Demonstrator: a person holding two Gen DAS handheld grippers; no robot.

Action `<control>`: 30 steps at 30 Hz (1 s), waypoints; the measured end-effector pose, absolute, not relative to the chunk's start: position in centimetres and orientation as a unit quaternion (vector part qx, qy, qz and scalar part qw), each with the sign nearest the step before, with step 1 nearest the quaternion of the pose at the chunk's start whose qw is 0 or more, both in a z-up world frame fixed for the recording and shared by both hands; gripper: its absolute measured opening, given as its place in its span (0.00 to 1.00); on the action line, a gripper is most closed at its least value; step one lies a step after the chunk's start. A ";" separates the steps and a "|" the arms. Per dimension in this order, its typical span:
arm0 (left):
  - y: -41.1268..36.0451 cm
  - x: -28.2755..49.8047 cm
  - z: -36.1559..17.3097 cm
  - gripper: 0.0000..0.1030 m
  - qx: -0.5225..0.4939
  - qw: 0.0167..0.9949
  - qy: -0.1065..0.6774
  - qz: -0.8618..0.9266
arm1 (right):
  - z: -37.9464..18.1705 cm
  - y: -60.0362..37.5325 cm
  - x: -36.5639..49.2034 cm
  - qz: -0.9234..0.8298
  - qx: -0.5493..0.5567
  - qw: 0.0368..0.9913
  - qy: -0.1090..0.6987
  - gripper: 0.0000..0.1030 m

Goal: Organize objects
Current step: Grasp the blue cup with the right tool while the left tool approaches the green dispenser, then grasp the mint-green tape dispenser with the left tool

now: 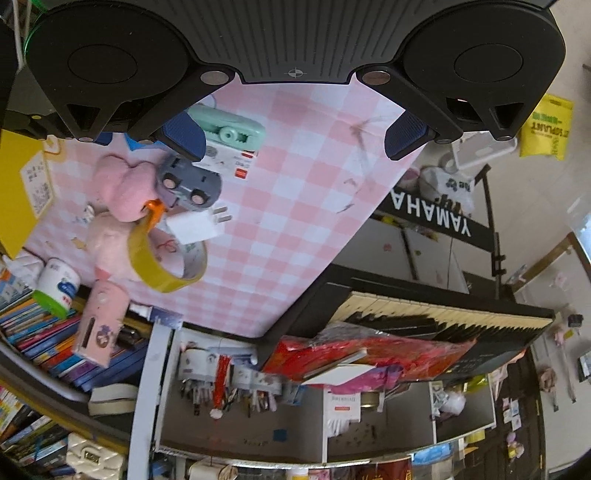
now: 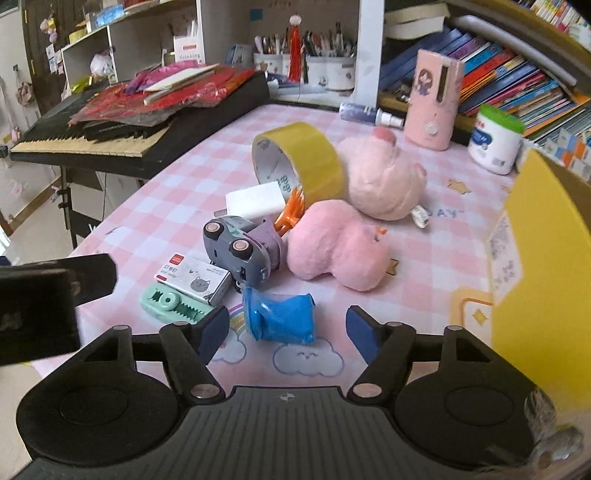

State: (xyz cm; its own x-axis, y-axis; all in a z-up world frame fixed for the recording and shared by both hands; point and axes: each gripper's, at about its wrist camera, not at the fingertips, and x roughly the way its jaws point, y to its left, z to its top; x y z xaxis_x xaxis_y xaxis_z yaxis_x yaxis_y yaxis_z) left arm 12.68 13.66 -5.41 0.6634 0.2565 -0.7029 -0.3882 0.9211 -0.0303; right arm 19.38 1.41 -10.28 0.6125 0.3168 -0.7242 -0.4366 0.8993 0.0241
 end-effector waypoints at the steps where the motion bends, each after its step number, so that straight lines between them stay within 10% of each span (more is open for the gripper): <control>1: 13.7 12.8 -5.5 1.00 -0.089 0.906 0.372 0.179 | -10.6 1.6 19.7 0.213 -0.079 0.892 0.391 0.62; 6: 13.6 13.7 -6.2 1.00 -0.084 0.902 0.389 0.169 | -11.5 2.0 20.7 0.232 -0.083 0.881 0.405 0.40; 23: 10.6 18.0 -9.4 0.98 -0.043 0.892 0.442 0.082 | -7.2 -3.5 21.5 0.165 -0.031 0.927 0.336 0.39; 30: 10.3 18.8 -11.0 0.79 -0.015 0.887 0.457 0.059 | -6.7 -4.0 21.3 0.174 -0.014 0.924 0.339 0.39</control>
